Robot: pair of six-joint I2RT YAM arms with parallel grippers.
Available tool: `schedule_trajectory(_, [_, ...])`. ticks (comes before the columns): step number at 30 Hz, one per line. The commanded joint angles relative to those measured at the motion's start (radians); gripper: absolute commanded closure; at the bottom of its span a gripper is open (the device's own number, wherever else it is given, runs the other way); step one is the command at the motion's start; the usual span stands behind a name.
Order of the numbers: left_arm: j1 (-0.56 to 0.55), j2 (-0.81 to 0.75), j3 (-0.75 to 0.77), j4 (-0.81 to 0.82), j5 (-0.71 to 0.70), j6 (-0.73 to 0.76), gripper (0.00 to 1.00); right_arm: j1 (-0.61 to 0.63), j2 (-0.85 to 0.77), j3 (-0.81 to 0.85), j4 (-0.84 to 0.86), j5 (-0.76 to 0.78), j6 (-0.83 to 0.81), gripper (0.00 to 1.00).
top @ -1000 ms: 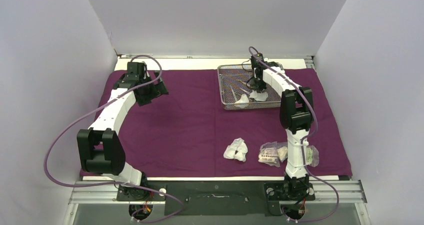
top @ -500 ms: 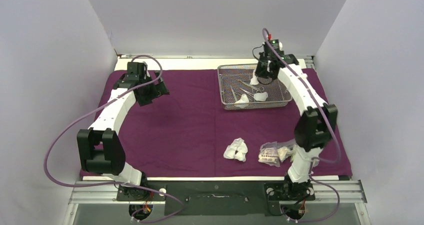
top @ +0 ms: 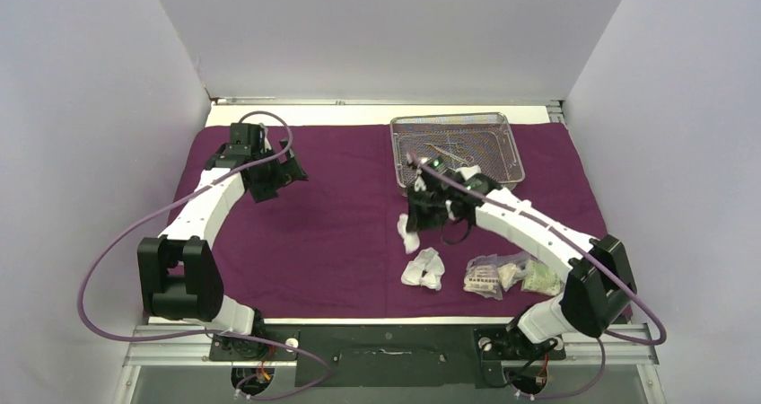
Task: Open and lay out the surgical kit
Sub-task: Place the medical item in the surgical kit.
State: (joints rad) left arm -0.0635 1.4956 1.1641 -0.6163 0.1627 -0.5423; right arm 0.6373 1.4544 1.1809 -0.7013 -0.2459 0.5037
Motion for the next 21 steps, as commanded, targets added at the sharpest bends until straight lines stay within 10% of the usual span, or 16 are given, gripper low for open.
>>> schedule_trajectory(1, [-0.002,-0.06,-0.023,0.057,0.021,-0.012,0.04,0.134,-0.055,-0.08,0.072,0.048,0.062,0.95])
schedule_trajectory(15, [-0.004,-0.055,-0.018,0.052,0.028,-0.009,0.04,0.29,0.216,-0.064,0.045,0.189,0.035,0.94])
schedule_trajectory(21, [-0.003,-0.039,-0.006,0.048,0.028,-0.006,0.04,0.29,0.219,0.002,-0.016,0.23,0.023,0.71])
